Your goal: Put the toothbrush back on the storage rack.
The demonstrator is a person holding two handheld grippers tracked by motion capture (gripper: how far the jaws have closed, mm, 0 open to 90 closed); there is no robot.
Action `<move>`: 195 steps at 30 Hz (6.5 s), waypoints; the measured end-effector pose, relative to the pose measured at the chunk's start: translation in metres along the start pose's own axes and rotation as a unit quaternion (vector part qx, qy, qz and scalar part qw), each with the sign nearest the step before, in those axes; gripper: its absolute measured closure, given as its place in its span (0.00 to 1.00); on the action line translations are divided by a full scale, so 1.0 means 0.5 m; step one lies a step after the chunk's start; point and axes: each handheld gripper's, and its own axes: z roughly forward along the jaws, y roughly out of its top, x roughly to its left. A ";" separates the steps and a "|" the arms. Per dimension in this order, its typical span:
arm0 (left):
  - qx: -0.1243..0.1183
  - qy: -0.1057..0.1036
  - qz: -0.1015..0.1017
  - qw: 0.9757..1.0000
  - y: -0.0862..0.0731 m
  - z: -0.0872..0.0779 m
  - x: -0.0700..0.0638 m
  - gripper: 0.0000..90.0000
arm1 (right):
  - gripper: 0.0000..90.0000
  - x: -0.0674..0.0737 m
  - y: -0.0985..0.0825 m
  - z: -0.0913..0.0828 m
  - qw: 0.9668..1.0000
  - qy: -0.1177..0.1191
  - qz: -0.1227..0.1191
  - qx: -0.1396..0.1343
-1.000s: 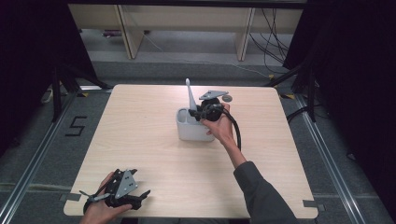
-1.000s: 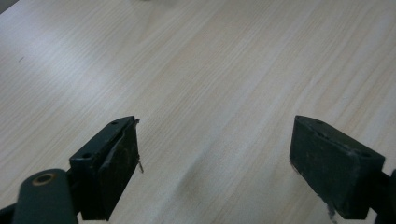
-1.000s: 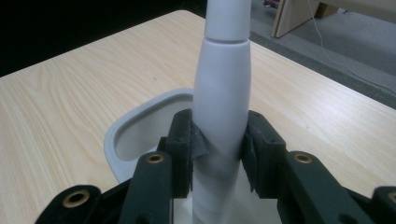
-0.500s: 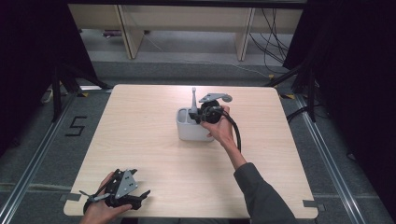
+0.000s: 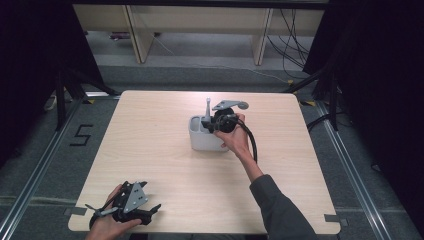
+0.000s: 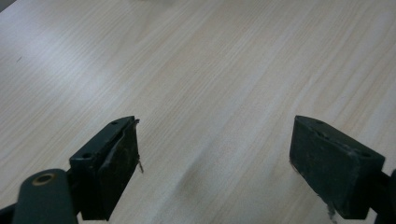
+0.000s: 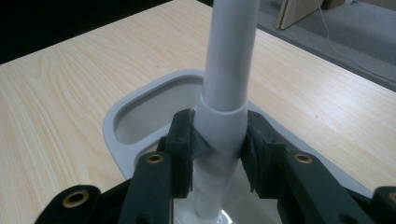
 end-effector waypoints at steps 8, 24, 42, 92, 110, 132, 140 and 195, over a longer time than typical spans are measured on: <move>-0.001 0.009 0.001 1.000 0.000 0.002 -0.001 0.17 | 0.68 0.004 0.002 0.000 1.000 0.000 0.000 -0.002; -0.001 0.009 0.001 1.000 0.000 0.002 -0.001 0.17 | 0.43 0.001 0.000 -0.022 1.000 -0.004 0.021 -0.022; 0.004 0.000 0.001 1.000 -0.001 0.001 0.000 0.17 | 0.39 0.019 -0.015 -0.081 0.999 0.003 0.009 -0.038; 0.002 -0.001 0.005 1.000 0.000 -0.002 0.000 0.17 | 0.32 0.051 -0.114 -0.200 0.999 0.004 -0.013 -0.032; 0.002 0.002 0.006 1.000 0.000 0.000 -0.001 0.17 | 0.29 0.074 -0.163 -0.217 1.000 0.019 0.002 -0.009; 0.000 0.004 -0.001 1.000 -0.001 -0.001 -0.002 0.17 | 0.26 0.096 -0.226 -0.228 1.000 0.016 0.007 0.008; 0.001 0.003 0.001 1.000 0.000 -0.001 -0.003 0.17 | 0.22 0.104 -0.243 -0.230 1.000 0.020 0.016 0.014; 0.003 0.003 0.001 1.000 -0.001 -0.001 -0.003 0.17 | 0.19 0.150 -0.330 -0.252 0.997 0.016 0.013 0.080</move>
